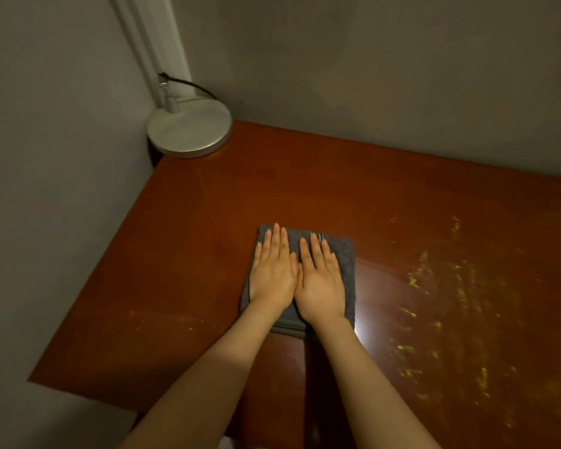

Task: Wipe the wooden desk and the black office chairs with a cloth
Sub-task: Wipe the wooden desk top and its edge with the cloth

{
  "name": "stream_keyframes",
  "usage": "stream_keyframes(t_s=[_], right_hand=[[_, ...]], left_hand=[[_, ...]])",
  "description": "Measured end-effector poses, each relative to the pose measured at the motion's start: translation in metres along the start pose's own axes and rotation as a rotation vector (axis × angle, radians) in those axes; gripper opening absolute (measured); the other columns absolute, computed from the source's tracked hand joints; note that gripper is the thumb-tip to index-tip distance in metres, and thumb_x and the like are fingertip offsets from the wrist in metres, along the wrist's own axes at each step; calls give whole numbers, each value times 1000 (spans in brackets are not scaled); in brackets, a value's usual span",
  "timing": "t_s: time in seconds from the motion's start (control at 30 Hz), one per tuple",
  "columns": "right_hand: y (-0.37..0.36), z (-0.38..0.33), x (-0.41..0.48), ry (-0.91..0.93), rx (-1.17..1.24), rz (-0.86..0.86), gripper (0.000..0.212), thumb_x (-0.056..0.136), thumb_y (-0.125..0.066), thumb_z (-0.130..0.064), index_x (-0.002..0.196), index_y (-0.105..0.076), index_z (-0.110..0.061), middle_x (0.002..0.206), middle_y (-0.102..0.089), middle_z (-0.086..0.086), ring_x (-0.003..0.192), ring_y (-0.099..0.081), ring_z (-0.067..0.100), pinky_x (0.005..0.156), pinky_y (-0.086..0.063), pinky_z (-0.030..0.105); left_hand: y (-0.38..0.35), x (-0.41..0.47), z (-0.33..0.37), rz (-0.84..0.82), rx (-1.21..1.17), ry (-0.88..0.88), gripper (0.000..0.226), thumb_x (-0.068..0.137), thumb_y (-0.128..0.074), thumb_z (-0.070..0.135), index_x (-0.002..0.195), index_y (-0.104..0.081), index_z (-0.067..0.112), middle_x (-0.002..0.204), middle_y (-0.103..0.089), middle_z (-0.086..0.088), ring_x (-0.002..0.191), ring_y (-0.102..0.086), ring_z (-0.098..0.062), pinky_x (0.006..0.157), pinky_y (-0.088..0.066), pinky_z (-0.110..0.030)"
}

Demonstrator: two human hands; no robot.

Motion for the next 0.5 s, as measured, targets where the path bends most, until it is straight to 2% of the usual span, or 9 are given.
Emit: stream_keyframes(t_s=[0.27,0.5], right_hand=[[35,92,-30,-157,-18,39,63,93,0,-41,151,-8,-19,159,2,1,146,7,16,111,14,25],[50,135,-49,-256,-39,53,55,101,-7,-38,151,-7,-18,159,2,2,146,8,16,111,13,25]], left_hand=[[-28,-1,101,-10,-16,-145,54,103,-11,30,148,10,8,157,14,-7,145,12,-16,115,10,-29],[-41,-6,149,-13,-6,-213,54,103,-12,29,148,8,7,157,12,-7,145,11,-17,115,10,-29]])
Point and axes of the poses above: each hand's wrist, its own x-axis towards the middle knuckle, its own y-axis out of the back of the hand, z = x × y, the point moved 4 cm from there along x, towards the middle knuckle
